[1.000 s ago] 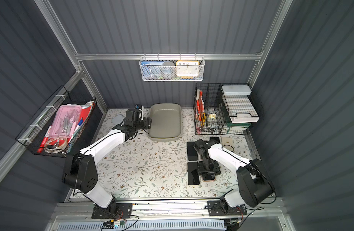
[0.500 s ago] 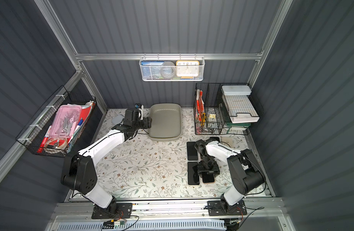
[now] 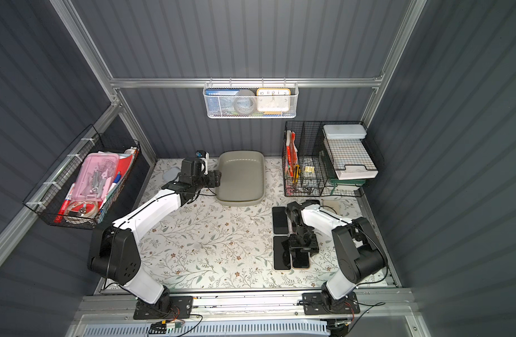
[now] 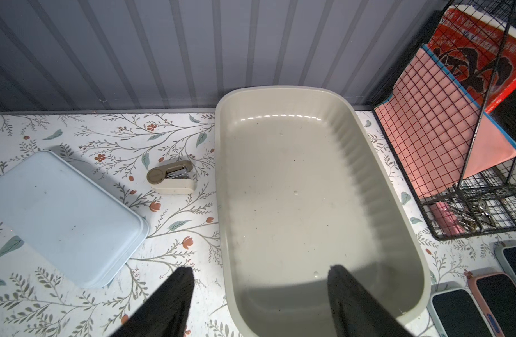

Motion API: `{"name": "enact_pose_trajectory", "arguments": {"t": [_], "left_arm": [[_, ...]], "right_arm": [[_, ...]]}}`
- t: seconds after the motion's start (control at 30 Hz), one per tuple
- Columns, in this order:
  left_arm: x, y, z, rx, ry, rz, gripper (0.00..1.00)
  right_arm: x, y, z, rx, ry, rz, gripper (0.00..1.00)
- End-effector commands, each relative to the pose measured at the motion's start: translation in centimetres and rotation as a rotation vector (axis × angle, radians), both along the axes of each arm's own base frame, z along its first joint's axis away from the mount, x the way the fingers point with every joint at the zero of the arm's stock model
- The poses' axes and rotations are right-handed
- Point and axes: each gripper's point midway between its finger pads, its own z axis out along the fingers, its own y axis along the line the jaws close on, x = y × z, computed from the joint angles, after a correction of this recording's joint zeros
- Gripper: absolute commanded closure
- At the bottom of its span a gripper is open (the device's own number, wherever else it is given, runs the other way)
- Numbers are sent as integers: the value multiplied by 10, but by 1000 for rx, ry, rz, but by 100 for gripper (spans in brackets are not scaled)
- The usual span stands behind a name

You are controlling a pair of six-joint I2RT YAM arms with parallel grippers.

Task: Take the phone out of the storage box
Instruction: Place the phone at the center of the board, then reset both arms

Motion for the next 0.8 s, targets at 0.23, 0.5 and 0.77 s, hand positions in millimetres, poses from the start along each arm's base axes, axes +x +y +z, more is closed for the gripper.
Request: {"name": "enact_pose_trajectory", "arguments": {"t": [0.23, 0.5, 0.77], "left_arm": [[-5, 9, -1, 11, -18, 33, 1], [-6, 33, 2, 90, -146, 115, 1], [-27, 60, -1, 195, -326, 154, 1]], "right_arm": [[95, 7, 120, 66, -601, -42, 15], [166, 7, 143, 86, -1021, 12, 1], [192, -23, 148, 99, -1232, 40, 1]]}}
